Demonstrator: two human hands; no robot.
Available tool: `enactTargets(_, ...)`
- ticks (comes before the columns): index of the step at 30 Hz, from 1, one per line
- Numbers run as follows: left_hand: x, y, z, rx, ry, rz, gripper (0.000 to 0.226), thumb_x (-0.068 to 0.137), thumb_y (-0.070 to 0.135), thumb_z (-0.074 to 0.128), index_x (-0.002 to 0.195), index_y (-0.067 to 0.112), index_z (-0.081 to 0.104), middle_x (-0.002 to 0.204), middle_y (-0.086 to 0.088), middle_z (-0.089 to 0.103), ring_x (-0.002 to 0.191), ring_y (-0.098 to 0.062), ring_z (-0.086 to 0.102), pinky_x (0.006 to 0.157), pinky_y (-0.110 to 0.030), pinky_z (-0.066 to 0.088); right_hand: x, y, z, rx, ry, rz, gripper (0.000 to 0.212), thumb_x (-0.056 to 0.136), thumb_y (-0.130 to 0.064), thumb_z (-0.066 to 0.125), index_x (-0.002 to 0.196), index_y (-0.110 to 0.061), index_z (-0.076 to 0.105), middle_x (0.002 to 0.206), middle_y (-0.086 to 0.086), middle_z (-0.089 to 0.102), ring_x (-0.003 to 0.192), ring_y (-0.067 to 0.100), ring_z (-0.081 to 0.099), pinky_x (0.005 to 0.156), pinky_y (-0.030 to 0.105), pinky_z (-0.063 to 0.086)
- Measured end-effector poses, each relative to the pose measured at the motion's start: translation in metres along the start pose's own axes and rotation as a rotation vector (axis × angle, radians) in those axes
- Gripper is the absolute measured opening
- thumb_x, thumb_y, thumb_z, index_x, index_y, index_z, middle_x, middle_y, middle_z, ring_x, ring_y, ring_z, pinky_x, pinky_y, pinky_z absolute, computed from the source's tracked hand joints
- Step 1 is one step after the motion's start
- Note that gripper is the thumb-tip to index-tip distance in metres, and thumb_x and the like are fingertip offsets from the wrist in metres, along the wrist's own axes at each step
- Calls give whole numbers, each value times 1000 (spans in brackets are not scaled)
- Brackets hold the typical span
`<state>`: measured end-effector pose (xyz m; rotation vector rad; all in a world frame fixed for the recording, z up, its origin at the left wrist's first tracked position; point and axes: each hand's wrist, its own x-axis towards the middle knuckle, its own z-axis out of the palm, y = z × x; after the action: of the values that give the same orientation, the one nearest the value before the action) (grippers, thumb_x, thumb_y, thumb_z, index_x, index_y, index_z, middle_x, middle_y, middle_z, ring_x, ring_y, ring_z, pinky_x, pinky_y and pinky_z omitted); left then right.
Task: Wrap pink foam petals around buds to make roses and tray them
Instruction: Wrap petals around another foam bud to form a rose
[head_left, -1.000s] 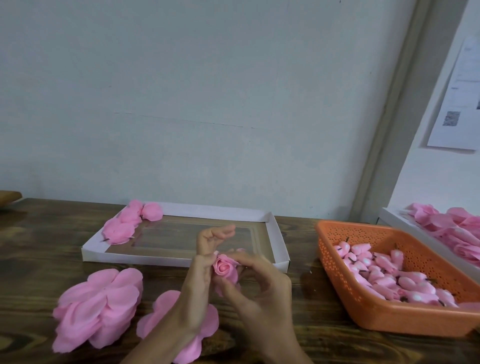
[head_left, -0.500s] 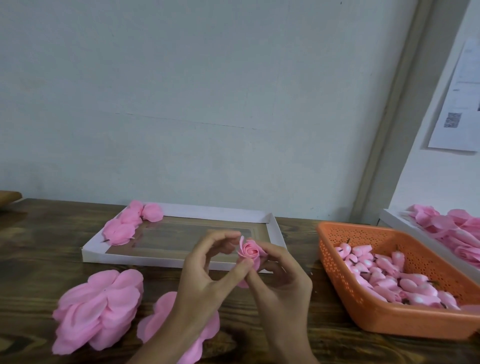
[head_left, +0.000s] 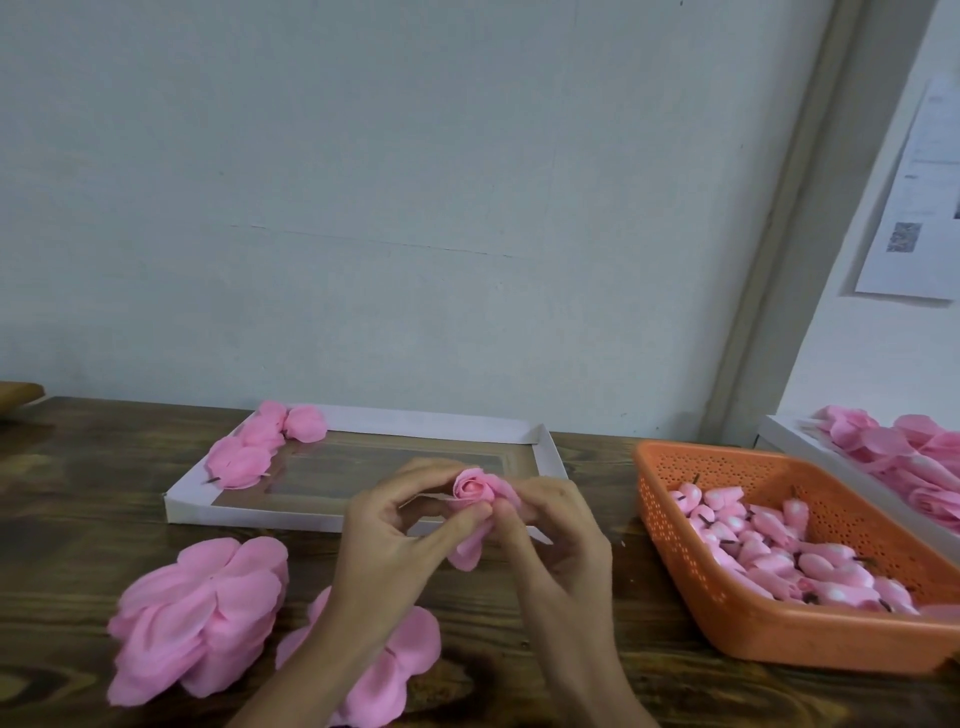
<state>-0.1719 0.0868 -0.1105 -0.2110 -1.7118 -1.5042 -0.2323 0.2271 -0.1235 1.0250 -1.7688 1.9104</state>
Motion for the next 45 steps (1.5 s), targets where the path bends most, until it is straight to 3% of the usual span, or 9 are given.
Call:
enactTargets(8,0,-3,3,-97,-29,-70,23,80,19,83,102,22,83,103,-10,79,97,-31,77,82,-31,63,2,-4,0,287,165,214,11,99,-13,70,92,-21,73,86,10,79,76,27,79,63,30,62)
enactTargets(11,0,-3,3,-77,-100,-33,24,81,21,85,105,21,82,109,-7,78,101,-29,75,83,-30,62,3,-2,-2,252,204,210,6,94,-20,76,90,-23,73,82,8,78,72,28,78,61,37,63)
enactTargets(16,-2,-8,4,-29,-137,9,26,82,22,86,107,14,83,113,-5,73,106,-28,73,85,-30,61,5,-1,-4,109,107,152,18,93,-42,78,98,-25,81,94,3,80,85,24,77,70,50,63)
enactTargets(23,2,-12,-2,-21,-75,-4,23,76,14,85,99,19,85,128,2,67,105,-30,74,85,-33,62,9,-2,-6,106,-45,119,14,98,-35,70,104,-30,82,105,2,75,97,26,74,77,54,63)
enactTargets(27,3,-11,-5,34,-83,30,23,78,19,85,100,24,83,119,2,76,113,-30,71,88,-43,62,10,-5,-7,119,-80,121,18,96,-39,68,102,-28,81,104,2,78,99,26,74,83,46,62)
enactTargets(32,4,-5,-7,3,-60,-4,29,74,40,88,102,31,82,103,1,81,103,-27,75,88,-34,62,13,-11,-11,149,-128,137,19,101,-30,63,108,-27,80,108,0,78,103,20,73,80,24,57)
enactTargets(36,4,-9,-10,-72,50,-90,28,71,32,92,97,28,83,98,-3,82,97,-25,78,81,-29,63,15,-10,-12,179,-96,287,31,87,-30,80,118,-31,73,115,-8,76,103,10,73,80,19,57)
enactTargets(39,6,-11,-12,-139,137,-153,27,66,30,94,90,24,83,92,-4,81,87,-17,78,74,-22,60,16,-7,-12,158,-108,457,45,82,-14,89,121,-26,70,106,-3,79,97,11,76,77,20,59)
enactTargets(45,11,-14,-12,-263,214,-217,55,65,30,93,117,22,76,105,-6,81,97,-14,78,77,-17,59,17,-8,-12,261,-129,582,11,89,-19,82,99,-18,80,97,6,81,92,22,78,74,22,59)
